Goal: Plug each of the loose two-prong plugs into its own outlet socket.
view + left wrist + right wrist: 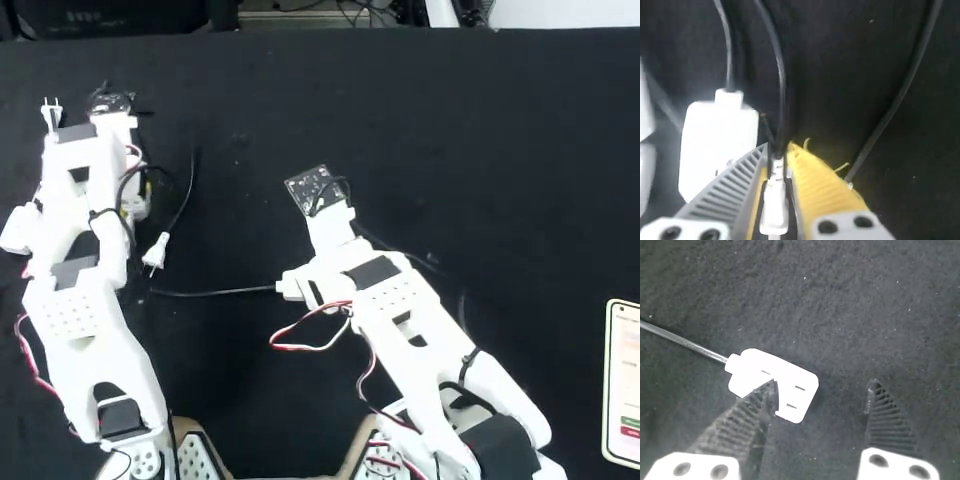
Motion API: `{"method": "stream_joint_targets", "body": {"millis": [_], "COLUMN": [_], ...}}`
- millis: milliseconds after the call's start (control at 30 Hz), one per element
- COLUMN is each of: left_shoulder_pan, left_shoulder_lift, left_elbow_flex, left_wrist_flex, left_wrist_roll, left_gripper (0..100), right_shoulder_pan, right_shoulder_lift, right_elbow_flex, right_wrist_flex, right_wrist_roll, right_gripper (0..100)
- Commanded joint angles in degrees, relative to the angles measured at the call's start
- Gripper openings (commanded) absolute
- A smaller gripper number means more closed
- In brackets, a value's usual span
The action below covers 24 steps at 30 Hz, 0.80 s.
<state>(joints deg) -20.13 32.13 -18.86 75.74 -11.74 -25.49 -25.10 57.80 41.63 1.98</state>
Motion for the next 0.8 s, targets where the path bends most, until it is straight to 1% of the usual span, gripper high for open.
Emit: {"method": "stream_joint_targets", "body": {"millis": [0,133,333,400,533,667,767], "left_shoulder_pan": [-2.5,-2.9,-1.6,-1.1,-0.6,1.6,4.9], "left_shoulder_lift": [-1.1,-1.1,-1.1,-1.1,-2.6,-8.1,-14.5], "left_elbow_flex": [-7.2,-13.5,-24.4,-26.6,-24.5,-16.3,-9.4], "left_wrist_flex": [4.5,11.3,23.4,25.2,25.1,25.1,24.3], "left_wrist_roll": [-0.3,-0.1,0.0,0.0,0.2,1.8,2.0], "left_gripper": [3,3,3,3,3,3,3], "right_shoulder_pan": [1.0,1.0,1.0,1.0,2.3,6.9,7.9], "right_shoulder_lift": [-0.4,-0.4,-0.4,-0.4,-0.8,-0.8,-0.8], "right_elbow_flex": [-0.8,-0.3,-0.3,-0.3,-0.3,-0.7,-0.8], "right_wrist_flex": [-0.5,-0.8,-0.8,-0.8,-0.5,-0.8,-0.9], "right_wrist_roll": [-0.1,0.0,0.0,0.0,0.0,-0.5,-0.5], "right_gripper": [26.5,26.5,26.5,26.5,26.8,26.8,26.7]}}
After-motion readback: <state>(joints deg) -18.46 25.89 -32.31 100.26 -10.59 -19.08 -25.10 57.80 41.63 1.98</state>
